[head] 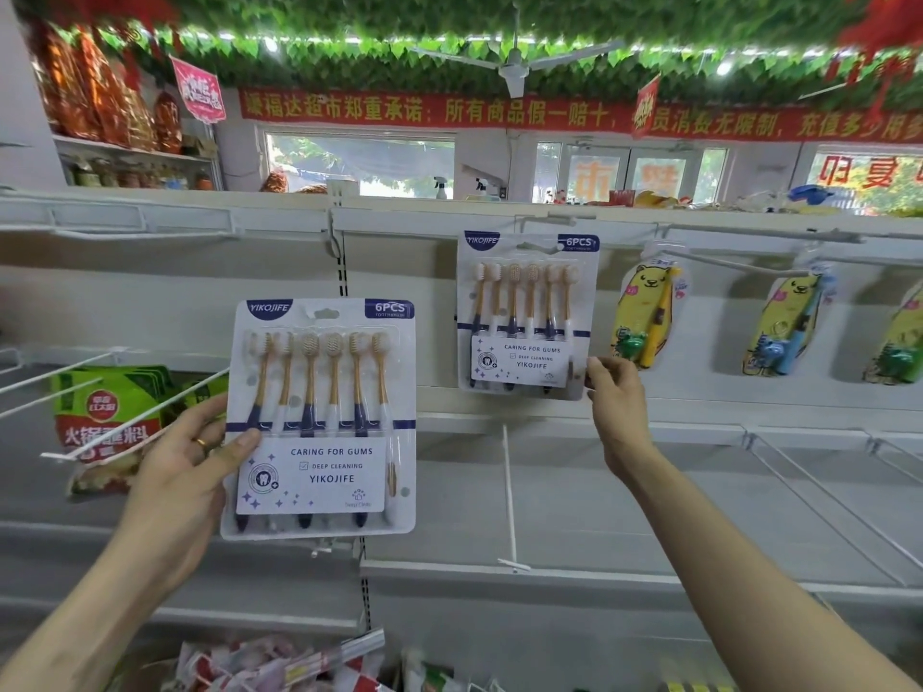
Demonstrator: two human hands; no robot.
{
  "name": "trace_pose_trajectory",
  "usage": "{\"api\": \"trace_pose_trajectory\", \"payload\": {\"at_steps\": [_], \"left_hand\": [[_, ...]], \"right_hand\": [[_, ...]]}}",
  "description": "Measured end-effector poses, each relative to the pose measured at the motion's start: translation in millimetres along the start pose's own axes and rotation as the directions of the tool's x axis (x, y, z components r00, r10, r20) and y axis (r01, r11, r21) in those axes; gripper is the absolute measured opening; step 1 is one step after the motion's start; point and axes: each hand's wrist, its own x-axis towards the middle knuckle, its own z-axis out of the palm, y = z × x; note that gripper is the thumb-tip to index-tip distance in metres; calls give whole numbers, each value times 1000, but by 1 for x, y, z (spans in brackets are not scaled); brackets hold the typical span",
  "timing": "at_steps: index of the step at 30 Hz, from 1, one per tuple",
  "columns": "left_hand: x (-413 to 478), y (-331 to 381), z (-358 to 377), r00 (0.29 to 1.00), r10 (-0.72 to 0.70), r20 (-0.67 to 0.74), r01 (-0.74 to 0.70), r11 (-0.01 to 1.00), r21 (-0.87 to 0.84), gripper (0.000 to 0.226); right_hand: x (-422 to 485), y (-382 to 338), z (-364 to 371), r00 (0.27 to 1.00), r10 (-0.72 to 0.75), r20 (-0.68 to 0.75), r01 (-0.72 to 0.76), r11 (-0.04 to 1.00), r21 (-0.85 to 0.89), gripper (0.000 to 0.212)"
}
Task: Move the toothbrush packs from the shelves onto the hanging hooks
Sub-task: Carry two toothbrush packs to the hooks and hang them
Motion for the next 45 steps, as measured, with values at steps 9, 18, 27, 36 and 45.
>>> {"api": "trace_pose_trajectory", "payload": {"at_steps": [9, 18, 27, 36, 45], "left_hand": [[-26, 3, 45, 997, 40, 67, -38, 999, -27, 42], [-48, 8, 92, 971, 160, 178, -154, 987, -46, 50], [-64, 13, 126, 950, 197, 241, -188, 980, -63, 56], [-65, 12, 149, 939, 204, 275, -196, 979, -57, 53], [-59, 11, 163, 935, 214, 282, -208, 977, -52, 46]], "right_hand": [[-103, -39, -19, 979, -154, 132, 144, 986, 84, 20], [-167, -60, -24, 851, -309, 425, 340, 940, 4, 66], [-176, -66, -45, 845, -456, 280, 470, 883, 20, 81], [-165, -70, -61, 858, -454, 238, 466, 885, 9, 81], [-152, -70, -65, 858, -456, 234, 468, 884, 7, 80]]}}
